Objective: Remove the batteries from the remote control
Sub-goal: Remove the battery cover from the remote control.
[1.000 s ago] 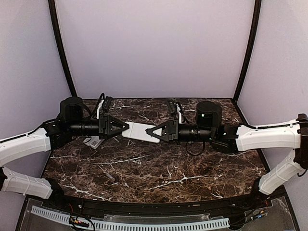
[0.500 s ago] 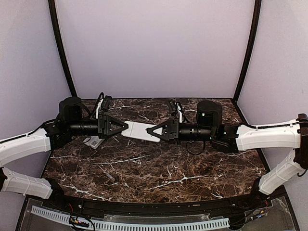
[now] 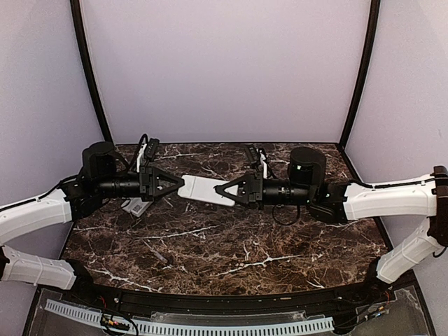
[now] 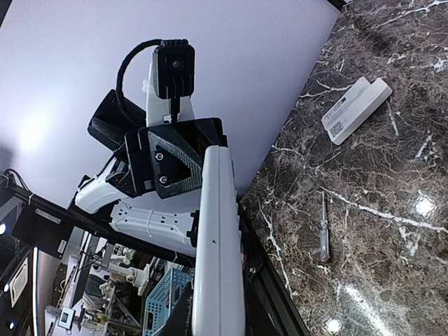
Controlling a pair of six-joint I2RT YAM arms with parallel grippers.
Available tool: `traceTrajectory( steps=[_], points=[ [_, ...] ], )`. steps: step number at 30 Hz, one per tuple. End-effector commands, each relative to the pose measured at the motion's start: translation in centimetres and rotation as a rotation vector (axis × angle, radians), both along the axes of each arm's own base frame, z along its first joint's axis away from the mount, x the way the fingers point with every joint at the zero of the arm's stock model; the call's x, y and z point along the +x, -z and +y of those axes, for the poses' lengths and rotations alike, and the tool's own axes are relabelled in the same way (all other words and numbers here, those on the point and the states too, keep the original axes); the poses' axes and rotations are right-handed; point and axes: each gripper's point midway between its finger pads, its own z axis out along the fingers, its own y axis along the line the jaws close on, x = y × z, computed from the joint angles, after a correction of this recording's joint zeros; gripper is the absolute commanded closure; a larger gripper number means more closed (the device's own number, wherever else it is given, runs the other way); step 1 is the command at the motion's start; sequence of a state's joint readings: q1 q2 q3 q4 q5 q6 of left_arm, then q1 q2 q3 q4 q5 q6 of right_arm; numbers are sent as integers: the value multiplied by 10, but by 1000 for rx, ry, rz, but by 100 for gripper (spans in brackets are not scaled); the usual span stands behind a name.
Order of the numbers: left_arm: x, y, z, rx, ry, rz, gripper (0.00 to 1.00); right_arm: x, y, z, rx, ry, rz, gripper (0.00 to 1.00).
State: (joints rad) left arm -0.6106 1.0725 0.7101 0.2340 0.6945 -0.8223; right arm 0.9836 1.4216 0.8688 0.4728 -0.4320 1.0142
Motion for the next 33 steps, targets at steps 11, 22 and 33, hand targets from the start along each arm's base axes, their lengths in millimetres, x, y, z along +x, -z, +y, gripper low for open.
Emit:
traceTrajectory(
  steps=[11,22,33],
  points=[
    [-5,-5,9,-68,4,32,99,0,-22,-13,95,-15,-42,100],
    [-2,5,7,-27,6,45,42,-1,-20,-6,93,-51,-41,100],
    [-2,7,0,-2,35,42,30,-2,-21,1,97,-75,-40,100]
  ],
)
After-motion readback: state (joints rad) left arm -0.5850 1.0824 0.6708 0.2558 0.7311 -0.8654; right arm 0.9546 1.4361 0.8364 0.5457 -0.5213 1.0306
